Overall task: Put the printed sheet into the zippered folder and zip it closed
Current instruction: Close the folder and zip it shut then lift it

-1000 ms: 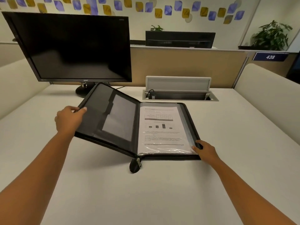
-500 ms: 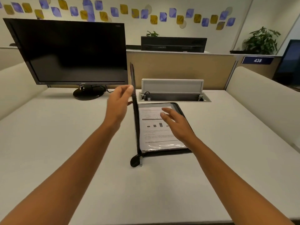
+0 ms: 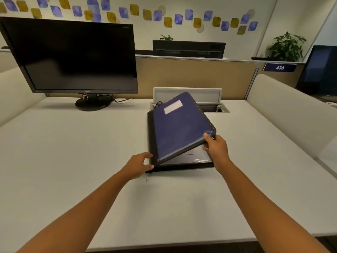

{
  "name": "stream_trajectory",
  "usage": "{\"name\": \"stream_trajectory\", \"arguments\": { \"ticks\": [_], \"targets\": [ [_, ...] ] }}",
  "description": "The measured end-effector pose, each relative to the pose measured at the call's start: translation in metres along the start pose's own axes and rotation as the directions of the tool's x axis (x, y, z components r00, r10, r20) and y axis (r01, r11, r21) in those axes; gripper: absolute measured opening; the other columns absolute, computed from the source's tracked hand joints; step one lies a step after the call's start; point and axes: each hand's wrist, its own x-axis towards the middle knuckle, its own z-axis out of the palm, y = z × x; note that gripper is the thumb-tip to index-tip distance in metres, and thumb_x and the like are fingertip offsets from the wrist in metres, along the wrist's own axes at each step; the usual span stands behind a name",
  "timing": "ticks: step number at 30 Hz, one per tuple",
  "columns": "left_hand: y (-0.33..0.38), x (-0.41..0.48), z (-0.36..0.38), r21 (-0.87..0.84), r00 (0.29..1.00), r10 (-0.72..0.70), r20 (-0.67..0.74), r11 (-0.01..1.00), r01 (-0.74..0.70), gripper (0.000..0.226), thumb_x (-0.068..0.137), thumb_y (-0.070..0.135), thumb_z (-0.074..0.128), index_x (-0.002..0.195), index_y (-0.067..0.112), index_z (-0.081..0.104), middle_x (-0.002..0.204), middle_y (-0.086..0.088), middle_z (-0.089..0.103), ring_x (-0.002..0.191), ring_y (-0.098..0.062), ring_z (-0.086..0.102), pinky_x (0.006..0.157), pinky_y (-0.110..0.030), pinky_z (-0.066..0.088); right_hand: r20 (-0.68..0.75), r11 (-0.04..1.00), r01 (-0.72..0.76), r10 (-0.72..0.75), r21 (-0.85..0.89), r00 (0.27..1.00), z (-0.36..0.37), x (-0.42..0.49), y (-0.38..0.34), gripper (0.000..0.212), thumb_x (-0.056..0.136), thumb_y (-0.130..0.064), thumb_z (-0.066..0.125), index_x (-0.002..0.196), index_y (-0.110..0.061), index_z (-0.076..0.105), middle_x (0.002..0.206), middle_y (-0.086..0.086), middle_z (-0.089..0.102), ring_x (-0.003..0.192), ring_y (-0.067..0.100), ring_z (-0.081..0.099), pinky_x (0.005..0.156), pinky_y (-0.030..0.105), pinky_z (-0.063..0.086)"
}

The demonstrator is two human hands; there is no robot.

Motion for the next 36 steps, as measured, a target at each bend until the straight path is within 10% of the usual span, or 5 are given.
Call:
{"name": "stream_trajectory", "arguments": {
  "ticks": [9,16,25,36],
  "targets": [
    [-0.031,0.0,0.018,0.245,1.0,-0.011,-0.024,0.97,0.017,0.04,0.082,0.016,0.063,0.122,0.017,0.056,0.123,-0.005,0.059,0.113,-0.023,0.052,0.091,-0.032,0.043,-0.033,0.929,-0.358,0.356,-0.089,0.934,-0.033,0.007,0.067,0.033,0.086,-0.03,0.06,0.106,-0.005,0.053,0.102,0.012,0.055,0.092,0.024,0.054,0.074,0.032,0.049],
    [-0.04,-0.002,0.017,0.326,0.995,0.057,-0.076,0.945,-0.029,0.02,0.088,0.02,0.057,0.106,0.021,0.067,0.099,-0.004,0.068,0.094,-0.023,0.057,0.074,-0.032,0.041,-0.157,0.922,-0.206,0.162,-0.327,0.974,-0.013,-0.018,0.075,0.028,0.084,-0.021,0.061,0.1,-0.005,0.047,0.093,0.009,0.053,0.082,0.028,0.054,0.076,0.038,0.048],
    [-0.049,-0.012,0.022,-0.11,0.994,-0.005,-0.105,0.994,-0.007,0.011,0.084,0.016,0.063,0.09,0.011,0.07,0.078,-0.006,0.063,0.073,-0.018,0.051,0.06,-0.021,0.035,0.427,0.779,0.199,0.096,-0.594,0.899,0.07,-0.071,0.084,0.015,0.082,-0.02,0.062,0.089,-0.008,0.067,0.095,0.01,0.069,0.08,0.018,0.057,0.074,0.027,0.045],
    [-0.056,-0.025,0.032,-0.359,0.979,-0.073,-0.188,0.933,0.0,0.011,0.083,0.015,0.064,0.088,0.007,0.071,0.076,-0.006,0.066,0.067,-0.009,0.054,0.058,-0.007,0.037,0.408,0.702,0.279,0.018,-0.655,0.913,0.115,-0.085,0.089,0.024,0.081,-0.037,0.062,0.09,-0.015,0.063,0.097,0.005,0.064,0.084,0.019,0.057,0.067,0.027,0.037]
  ]
}}
